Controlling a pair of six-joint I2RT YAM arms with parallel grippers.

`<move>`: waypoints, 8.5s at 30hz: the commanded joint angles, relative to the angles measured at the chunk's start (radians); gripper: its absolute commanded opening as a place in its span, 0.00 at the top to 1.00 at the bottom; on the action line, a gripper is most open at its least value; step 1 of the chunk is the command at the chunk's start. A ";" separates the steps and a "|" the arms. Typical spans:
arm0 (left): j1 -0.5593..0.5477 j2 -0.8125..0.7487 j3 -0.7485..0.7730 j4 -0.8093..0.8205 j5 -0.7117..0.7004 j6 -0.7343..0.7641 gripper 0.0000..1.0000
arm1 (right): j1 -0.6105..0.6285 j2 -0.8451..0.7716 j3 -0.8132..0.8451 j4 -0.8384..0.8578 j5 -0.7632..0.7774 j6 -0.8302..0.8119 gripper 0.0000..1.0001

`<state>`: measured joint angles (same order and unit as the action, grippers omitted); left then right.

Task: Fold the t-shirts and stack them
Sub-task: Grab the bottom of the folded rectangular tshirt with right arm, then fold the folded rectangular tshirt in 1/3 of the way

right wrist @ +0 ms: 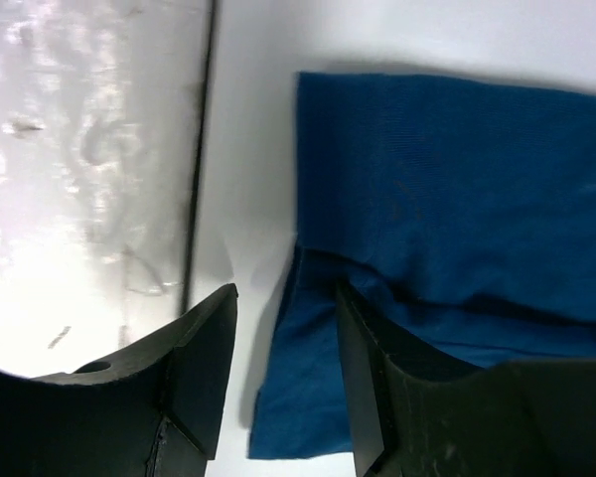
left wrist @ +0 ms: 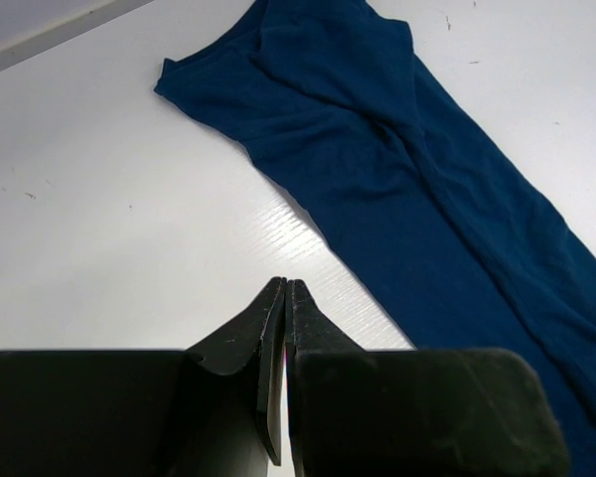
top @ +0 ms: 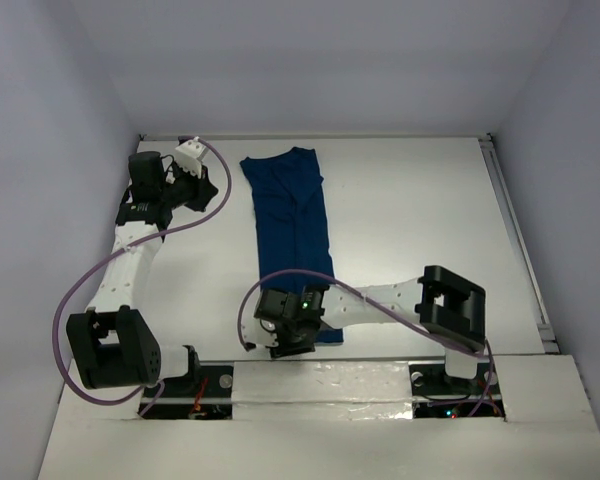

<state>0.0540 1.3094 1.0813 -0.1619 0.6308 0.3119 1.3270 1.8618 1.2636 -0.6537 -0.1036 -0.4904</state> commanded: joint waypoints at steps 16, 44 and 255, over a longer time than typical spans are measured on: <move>0.004 -0.015 0.005 0.013 0.058 0.009 1.00 | -0.029 0.100 0.056 -0.037 -0.027 -0.016 0.52; 0.004 0.002 0.029 -0.008 0.087 0.023 1.00 | -0.029 0.036 0.082 -0.070 0.022 -0.027 1.00; 0.090 0.292 0.290 0.058 0.119 -0.129 1.00 | -0.304 0.169 0.080 -0.063 -0.081 -0.080 1.00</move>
<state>0.1379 1.6238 1.3445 -0.1238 0.7116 0.2028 0.9764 2.0079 1.4357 -0.6010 -0.0643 -0.6228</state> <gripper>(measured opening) 0.003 0.009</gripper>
